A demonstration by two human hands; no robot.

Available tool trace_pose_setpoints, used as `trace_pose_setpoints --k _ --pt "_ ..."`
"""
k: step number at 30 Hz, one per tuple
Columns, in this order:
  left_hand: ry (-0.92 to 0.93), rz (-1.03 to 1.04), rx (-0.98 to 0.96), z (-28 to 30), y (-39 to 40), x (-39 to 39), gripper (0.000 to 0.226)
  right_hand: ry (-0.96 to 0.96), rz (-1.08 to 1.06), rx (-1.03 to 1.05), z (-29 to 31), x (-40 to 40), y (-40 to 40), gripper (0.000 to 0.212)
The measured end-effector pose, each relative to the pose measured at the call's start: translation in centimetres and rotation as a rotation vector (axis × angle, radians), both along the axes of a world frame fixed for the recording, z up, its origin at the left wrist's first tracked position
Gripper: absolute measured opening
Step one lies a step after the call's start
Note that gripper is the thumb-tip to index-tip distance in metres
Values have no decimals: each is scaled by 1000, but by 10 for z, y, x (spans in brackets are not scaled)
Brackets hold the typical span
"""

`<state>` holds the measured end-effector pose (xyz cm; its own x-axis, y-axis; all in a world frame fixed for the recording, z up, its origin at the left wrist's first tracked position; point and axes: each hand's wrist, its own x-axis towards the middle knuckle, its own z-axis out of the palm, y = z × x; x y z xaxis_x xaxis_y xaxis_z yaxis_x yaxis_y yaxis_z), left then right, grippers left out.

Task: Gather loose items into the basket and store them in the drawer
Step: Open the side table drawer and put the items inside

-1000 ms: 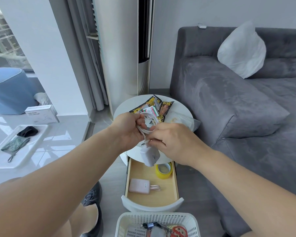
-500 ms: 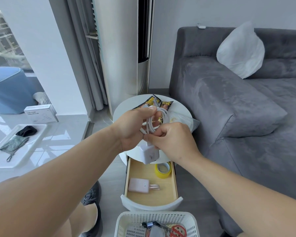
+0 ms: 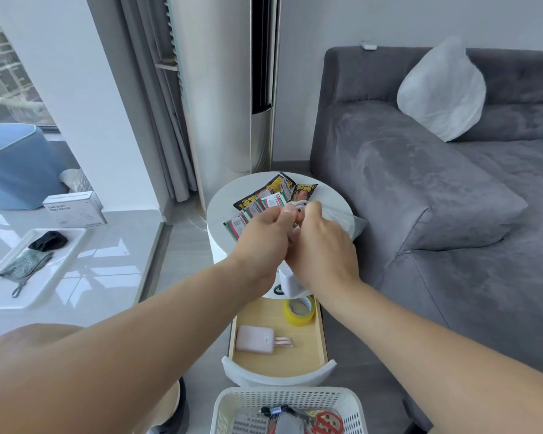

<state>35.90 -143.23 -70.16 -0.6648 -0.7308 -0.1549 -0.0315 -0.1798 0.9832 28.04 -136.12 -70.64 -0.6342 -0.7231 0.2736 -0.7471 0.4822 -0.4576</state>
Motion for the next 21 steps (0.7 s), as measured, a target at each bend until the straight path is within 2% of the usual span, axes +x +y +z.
trace_pose_setpoints --k 4,8,12,15,17,19,21 --pt "-79 33 -132 -5 1 -4 42 99 32 74 -7 -1 -3 31" --pt "-137 54 -208 -6 -2 -5 43 31 52 73 -10 -8 -6 30" --pt "-131 138 -123 -6 -16 -3 41 -233 94 -15 -1 -14 -4 37" --pt "-147 175 -116 -4 -25 0 38 -639 177 -74 8 -20 0 31" --pt "-164 183 -145 -5 -25 2 38 -808 202 -86 14 -22 6 18" --pt "-187 172 -184 -10 -24 2 37 -889 194 -76 15 -20 10 20" --pt "-216 137 -217 -14 -19 2 35 -828 184 -64 9 -17 12 25"
